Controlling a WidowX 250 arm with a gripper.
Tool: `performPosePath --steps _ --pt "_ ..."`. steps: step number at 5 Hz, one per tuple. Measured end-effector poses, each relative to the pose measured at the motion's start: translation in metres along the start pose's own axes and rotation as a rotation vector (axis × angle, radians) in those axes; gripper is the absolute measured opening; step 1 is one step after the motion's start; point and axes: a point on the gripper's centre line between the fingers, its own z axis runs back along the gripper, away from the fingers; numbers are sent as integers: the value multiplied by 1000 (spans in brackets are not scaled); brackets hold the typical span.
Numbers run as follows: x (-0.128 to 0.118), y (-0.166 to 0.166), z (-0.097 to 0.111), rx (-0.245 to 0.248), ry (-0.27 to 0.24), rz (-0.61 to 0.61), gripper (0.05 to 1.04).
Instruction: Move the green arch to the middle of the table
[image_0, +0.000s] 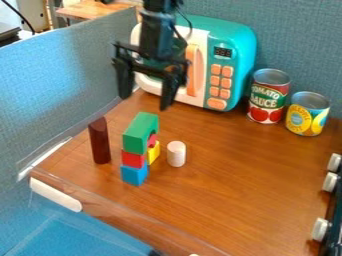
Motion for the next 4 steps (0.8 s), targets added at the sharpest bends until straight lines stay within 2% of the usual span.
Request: performPosePath --steps 1,2,4 --pt "-3 -5 -15 35 11 14 999" --pt "-4 0 -24 10 0 42 999" --pt "-4 11 -26 4 -4 94 999"
